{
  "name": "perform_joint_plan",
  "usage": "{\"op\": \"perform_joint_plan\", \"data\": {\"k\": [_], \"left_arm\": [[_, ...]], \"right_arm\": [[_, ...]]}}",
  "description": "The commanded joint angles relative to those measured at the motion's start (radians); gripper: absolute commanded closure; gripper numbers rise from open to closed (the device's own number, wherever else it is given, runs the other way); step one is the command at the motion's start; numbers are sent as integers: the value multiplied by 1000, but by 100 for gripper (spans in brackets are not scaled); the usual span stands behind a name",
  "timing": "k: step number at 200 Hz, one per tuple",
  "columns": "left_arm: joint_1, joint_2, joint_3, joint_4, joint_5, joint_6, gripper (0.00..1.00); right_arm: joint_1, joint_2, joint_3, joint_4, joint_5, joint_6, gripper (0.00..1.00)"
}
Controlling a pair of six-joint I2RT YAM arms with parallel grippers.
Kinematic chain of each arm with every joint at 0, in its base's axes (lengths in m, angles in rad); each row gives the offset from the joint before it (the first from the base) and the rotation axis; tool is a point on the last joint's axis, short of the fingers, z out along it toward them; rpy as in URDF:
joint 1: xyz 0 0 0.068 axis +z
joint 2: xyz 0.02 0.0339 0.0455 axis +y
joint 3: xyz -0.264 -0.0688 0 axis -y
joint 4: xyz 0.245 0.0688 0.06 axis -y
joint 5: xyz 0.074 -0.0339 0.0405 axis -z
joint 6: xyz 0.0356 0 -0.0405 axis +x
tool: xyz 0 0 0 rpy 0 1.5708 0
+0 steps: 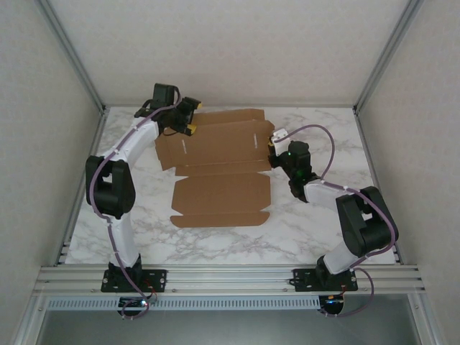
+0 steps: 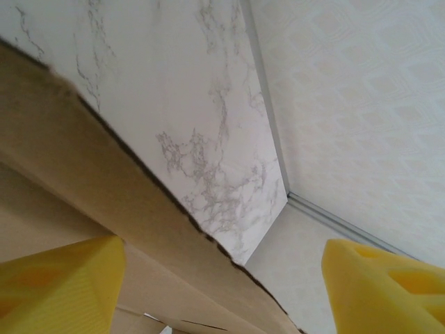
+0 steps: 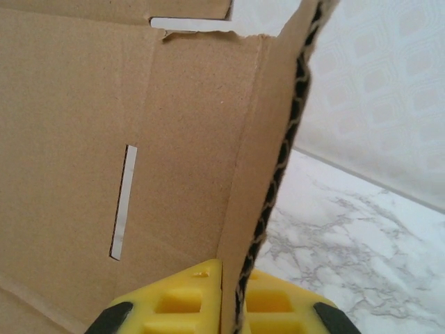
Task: Fold the paper box
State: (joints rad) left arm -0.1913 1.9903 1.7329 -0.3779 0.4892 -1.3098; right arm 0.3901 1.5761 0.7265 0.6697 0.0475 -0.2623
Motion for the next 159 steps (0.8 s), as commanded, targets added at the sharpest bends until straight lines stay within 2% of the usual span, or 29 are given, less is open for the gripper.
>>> {"op": "perform_joint_plan", "data": {"k": [1, 46, 92, 133, 159], "left_arm": [[-13, 19, 25, -62, 22, 18, 26], [-17, -16, -15, -88, 3, 49, 36], [-17, -56, -51, -68, -27, 41, 57], [-25, -68, -60, -34, -24, 17, 72], [-27, -61, -57, -12, -25, 6, 84]], "right_arm": [[25, -24, -15, 79, 102, -87, 92], [33, -27, -10, 104, 162, -116, 92], [34, -4, 1, 98, 188, -108, 92], [36, 7, 7, 82, 197, -63, 91], [35, 13, 24, 11, 190, 5, 81]]}}
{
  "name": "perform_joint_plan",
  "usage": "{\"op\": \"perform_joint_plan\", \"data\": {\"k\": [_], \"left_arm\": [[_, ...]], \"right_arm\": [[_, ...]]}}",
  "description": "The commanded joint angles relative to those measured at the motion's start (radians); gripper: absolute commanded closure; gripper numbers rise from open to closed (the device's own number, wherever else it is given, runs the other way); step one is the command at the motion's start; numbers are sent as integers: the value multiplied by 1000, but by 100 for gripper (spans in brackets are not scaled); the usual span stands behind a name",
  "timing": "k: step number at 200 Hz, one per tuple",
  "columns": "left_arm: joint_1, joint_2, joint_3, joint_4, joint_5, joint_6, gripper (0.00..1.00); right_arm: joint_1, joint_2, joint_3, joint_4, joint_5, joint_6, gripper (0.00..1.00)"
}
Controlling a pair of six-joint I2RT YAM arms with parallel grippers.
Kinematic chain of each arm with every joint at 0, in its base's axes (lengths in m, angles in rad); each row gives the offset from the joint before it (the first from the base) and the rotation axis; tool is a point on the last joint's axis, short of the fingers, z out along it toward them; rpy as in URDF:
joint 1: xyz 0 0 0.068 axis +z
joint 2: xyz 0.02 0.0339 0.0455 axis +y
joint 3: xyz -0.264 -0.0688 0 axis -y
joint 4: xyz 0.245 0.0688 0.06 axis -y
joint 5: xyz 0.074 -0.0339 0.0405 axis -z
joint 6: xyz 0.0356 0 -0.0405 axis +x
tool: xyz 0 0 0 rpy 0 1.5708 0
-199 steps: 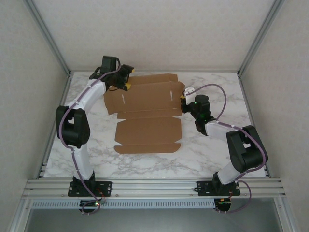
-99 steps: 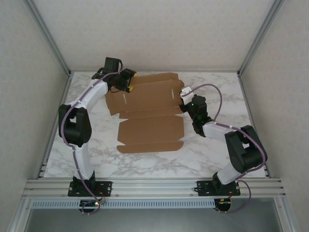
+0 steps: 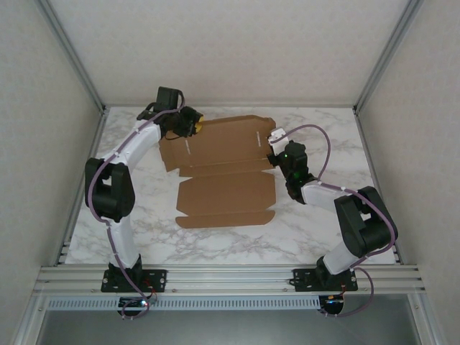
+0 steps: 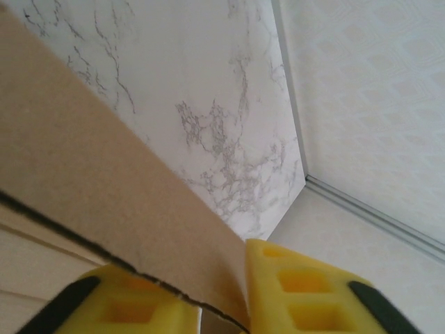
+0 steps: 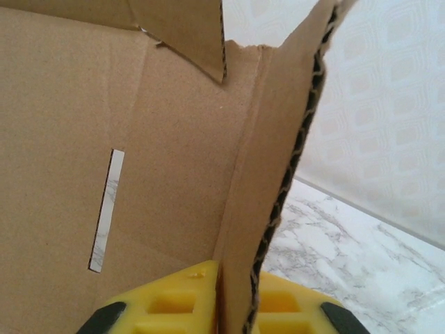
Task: Fold the paper box
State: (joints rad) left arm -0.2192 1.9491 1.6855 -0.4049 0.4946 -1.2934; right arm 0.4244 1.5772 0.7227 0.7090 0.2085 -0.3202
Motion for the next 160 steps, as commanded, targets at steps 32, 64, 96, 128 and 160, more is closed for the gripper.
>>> {"op": "perform_joint_plan", "data": {"k": [32, 64, 96, 128, 160], "left_arm": [[0, -17, -28, 47, -51, -25, 97], [0, -18, -69, 97, -57, -32, 100], [-1, -27, -113, 159, -49, -34, 100], [0, -35, -155, 228, -32, -42, 100], [-1, -45, -197, 317, -9, -61, 100]], "right_arm": [[-1, 5, 24, -53, -20, 157, 67], [-5, -54, 6, -89, -100, 250, 52], [-6, -182, -12, -174, -111, 344, 48], [11, -354, 31, -408, -180, 500, 58], [109, -381, 139, -707, -214, 536, 90]]}}
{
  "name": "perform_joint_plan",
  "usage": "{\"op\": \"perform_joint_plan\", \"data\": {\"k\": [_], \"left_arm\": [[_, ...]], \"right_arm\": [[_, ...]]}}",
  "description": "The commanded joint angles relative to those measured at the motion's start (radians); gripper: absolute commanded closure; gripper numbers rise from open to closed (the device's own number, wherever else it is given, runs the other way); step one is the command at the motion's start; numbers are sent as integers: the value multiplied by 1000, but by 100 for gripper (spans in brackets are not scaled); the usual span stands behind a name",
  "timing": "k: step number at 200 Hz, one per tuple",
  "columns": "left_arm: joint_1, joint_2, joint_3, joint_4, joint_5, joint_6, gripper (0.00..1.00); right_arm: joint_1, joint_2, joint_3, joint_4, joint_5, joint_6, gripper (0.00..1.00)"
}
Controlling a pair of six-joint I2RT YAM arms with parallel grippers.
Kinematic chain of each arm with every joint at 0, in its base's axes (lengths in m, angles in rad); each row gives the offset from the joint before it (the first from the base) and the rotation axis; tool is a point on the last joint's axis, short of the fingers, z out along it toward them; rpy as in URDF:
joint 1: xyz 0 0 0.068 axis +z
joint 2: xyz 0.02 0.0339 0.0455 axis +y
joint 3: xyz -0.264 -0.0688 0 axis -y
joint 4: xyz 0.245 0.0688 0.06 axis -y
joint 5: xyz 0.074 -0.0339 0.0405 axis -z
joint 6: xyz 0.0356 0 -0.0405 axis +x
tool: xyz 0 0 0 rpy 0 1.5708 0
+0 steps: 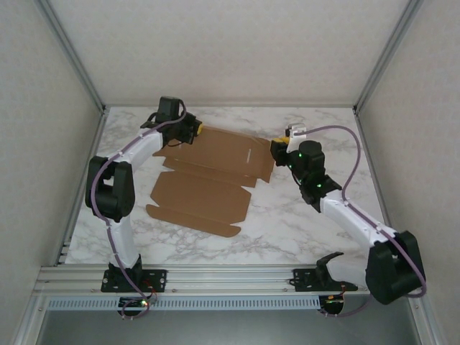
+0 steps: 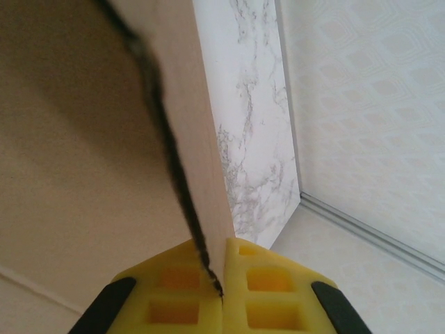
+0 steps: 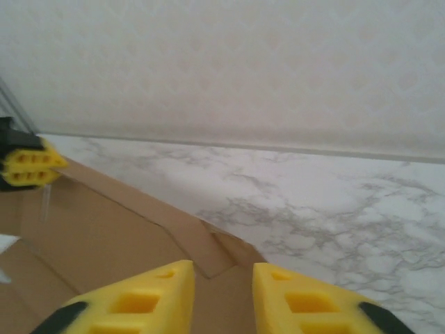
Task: Fold the paper box
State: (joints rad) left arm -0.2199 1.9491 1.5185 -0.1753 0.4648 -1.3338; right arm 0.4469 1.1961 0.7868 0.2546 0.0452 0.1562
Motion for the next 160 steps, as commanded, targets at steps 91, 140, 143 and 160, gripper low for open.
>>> {"op": "perform_joint_plan", "data": {"k": [91, 140, 143, 160], "left_arm": [[-1, -80, -53, 106, 21, -13, 100], [-1, -112, -86, 97, 23, -1, 100], [-1, -115, -87, 96, 24, 1, 100], [-1, -130, -102, 88, 26, 4, 100]], "right_arm": [[455, 702, 509, -600, 180, 5, 100], [450, 942, 684, -690, 254, -25, 100], [449, 951, 689, -696, 254, -24, 100], [442, 983, 705, -712, 265, -16, 100]]}}
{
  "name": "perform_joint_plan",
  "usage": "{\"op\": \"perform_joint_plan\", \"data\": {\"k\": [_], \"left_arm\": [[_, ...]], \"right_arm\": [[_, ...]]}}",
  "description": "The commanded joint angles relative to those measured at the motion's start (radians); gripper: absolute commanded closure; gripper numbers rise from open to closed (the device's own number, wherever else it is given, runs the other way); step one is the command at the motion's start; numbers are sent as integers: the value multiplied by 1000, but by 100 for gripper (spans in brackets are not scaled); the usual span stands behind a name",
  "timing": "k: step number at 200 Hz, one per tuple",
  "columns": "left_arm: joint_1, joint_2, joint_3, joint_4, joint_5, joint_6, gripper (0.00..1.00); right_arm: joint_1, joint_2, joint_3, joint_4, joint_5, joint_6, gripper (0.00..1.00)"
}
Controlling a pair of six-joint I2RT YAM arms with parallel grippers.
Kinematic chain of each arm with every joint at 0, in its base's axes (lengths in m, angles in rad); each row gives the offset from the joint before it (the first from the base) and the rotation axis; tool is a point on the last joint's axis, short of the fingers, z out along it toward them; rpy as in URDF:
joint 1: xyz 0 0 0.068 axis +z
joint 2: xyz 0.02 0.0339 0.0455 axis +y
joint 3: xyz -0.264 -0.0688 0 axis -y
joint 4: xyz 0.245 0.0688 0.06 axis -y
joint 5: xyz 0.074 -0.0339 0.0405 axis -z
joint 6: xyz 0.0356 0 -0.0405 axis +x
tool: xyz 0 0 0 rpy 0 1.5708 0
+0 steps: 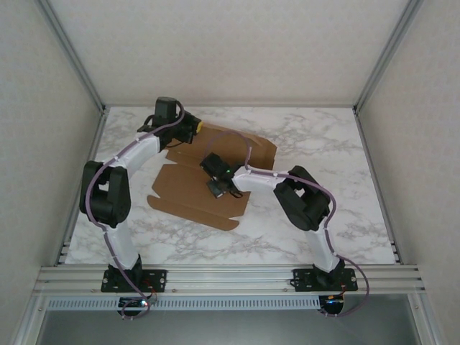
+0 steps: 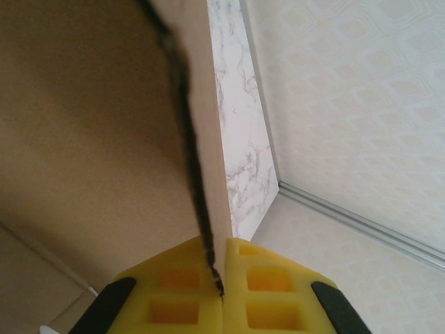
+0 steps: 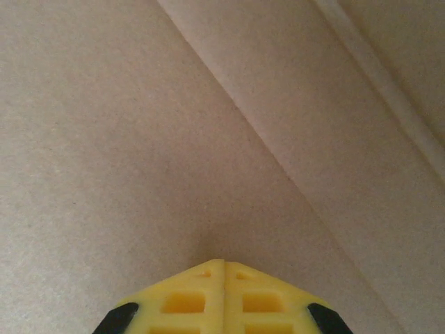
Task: Fold the paper box
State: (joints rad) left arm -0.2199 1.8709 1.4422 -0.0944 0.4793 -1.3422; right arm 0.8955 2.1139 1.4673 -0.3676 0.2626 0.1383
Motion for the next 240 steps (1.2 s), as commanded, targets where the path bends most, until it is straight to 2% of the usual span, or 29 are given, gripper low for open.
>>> {"op": "perform_joint_plan", "data": {"k": [1, 61, 129, 205, 240], "left_arm": [[-1, -52, -27, 6, 12, 12, 100], [-17, -169, -130, -49, -21, 10, 100], [-33, -258, -280, -125, -97, 39, 100], [-77, -260, -371, -152, -148, 62, 100], [-80, -262, -382, -164, -166, 52, 100]], "right_arm": [[-7, 67, 25, -92, 49, 3, 100], [-23, 103, 34, -121, 194, -55, 100], [-23, 57, -52, -37, 200, -119, 100], [-36, -3, -133, 61, 51, -131, 100], [-40, -98, -200, 133, -81, -149, 91]]}}
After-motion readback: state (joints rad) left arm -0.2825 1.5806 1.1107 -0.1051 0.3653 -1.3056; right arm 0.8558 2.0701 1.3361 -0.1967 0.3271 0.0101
